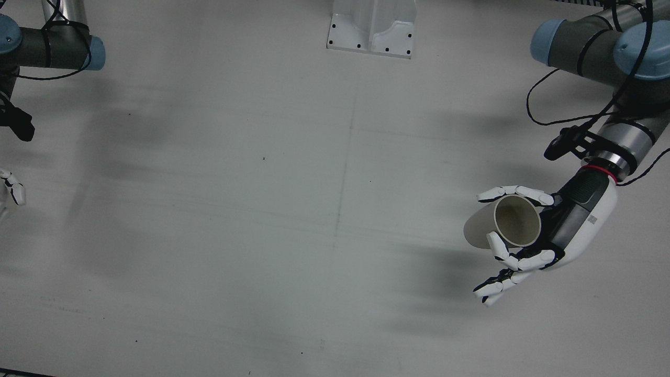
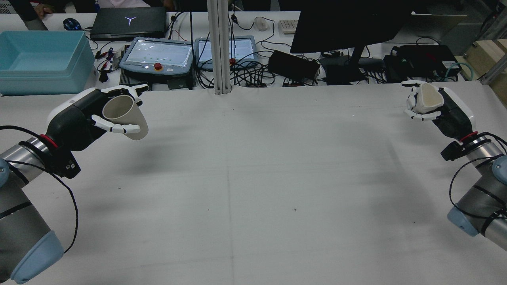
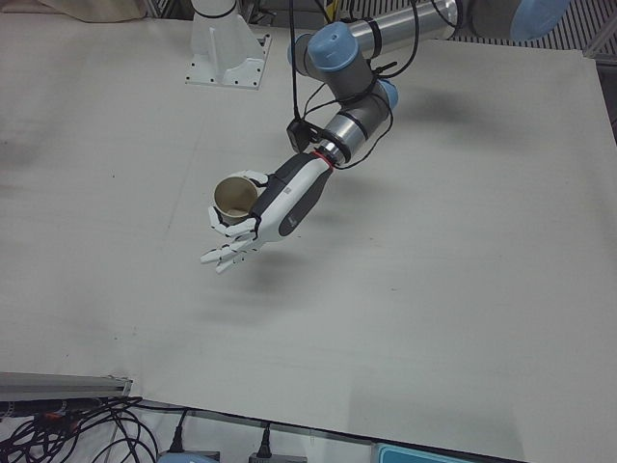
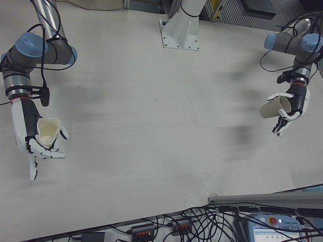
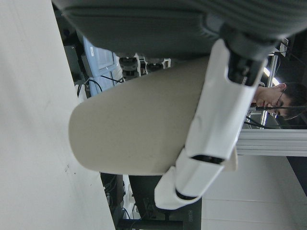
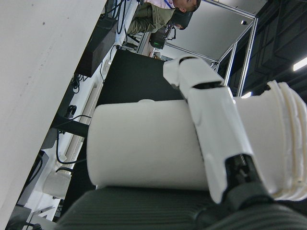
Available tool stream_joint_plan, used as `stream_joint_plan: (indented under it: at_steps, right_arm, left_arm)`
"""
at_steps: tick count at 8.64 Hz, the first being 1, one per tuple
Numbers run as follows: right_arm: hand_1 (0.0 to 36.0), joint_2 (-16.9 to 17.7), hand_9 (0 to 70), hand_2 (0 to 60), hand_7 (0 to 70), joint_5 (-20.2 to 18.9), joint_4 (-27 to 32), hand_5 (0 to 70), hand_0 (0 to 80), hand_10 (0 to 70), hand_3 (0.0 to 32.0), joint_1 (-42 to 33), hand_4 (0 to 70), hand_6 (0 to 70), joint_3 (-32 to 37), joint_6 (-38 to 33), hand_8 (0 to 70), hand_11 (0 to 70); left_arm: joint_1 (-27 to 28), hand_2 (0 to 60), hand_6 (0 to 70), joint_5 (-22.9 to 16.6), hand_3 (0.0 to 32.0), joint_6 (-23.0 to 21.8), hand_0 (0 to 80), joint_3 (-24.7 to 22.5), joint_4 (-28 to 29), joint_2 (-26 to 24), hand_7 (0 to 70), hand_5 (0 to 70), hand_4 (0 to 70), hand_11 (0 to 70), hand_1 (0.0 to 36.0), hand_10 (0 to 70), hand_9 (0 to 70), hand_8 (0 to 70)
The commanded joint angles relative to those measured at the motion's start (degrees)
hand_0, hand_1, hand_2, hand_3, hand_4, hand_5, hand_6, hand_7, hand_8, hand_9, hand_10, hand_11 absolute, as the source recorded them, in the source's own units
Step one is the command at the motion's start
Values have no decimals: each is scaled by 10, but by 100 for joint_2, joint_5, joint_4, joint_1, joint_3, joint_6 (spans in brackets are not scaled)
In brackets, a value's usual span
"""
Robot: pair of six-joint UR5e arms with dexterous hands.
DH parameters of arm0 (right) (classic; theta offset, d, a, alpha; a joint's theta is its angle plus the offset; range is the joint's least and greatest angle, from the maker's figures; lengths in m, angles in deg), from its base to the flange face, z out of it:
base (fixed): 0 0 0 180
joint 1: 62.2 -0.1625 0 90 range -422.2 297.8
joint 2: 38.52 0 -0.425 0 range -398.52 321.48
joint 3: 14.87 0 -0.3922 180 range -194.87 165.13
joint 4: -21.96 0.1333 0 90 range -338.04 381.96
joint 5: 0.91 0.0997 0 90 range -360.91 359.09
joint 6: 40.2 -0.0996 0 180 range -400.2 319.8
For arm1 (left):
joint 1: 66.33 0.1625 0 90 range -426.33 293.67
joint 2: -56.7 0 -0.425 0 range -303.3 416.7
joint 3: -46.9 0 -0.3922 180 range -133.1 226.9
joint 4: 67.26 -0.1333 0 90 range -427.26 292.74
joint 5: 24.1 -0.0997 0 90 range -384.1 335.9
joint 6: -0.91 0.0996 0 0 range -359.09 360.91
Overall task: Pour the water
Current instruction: 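Lift the white cup with the right hand, raise beige cup with left, then carry the beige cup with the left hand toward the table center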
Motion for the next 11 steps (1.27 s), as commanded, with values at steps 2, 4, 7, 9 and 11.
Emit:
stream_joint_plan:
  at_steps: [2, 4, 7, 9, 11]
  right_arm:
    - [360, -6, 689, 300, 700, -26, -1171, 234, 800, 33, 0, -167, 226, 644, -1195, 0, 521, 83]
    - [360, -24, 700, 331, 700, -44, -1778, 247, 800, 86, 0, -247, 280, 700, -1731, 0, 561, 158]
    - [360, -59, 700, 353, 700, -35, -1973, 252, 800, 124, 0, -221, 298, 700, -1935, 9, 577, 214]
    - [360, -76, 700, 392, 700, -26, -2394, 262, 800, 144, 0, -212, 353, 700, -2295, 9, 602, 243]
    - [360, -85, 700, 426, 700, -26, -2798, 270, 800, 170, 0, -238, 387, 700, -2655, 9, 627, 280]
  left_arm:
    - [813, 600, 176, 465, 0, 8, 800, 186, -445, -703, 129, 700, 409, 139, 360, 67, 46, 107]
    - [832, 600, 182, 518, 0, 8, 800, 406, -576, -994, 135, 700, 419, 142, 360, 69, 50, 110]
    - [849, 600, 181, 519, 0, -1, 800, 678, -498, -1003, 136, 700, 418, 143, 360, 70, 50, 110]
    - [849, 600, 184, 510, 0, 8, 800, 879, -481, -1213, 141, 700, 436, 151, 360, 75, 56, 113]
    - [893, 600, 185, 519, 0, 25, 800, 1117, -410, -1329, 141, 700, 434, 149, 360, 74, 55, 113]
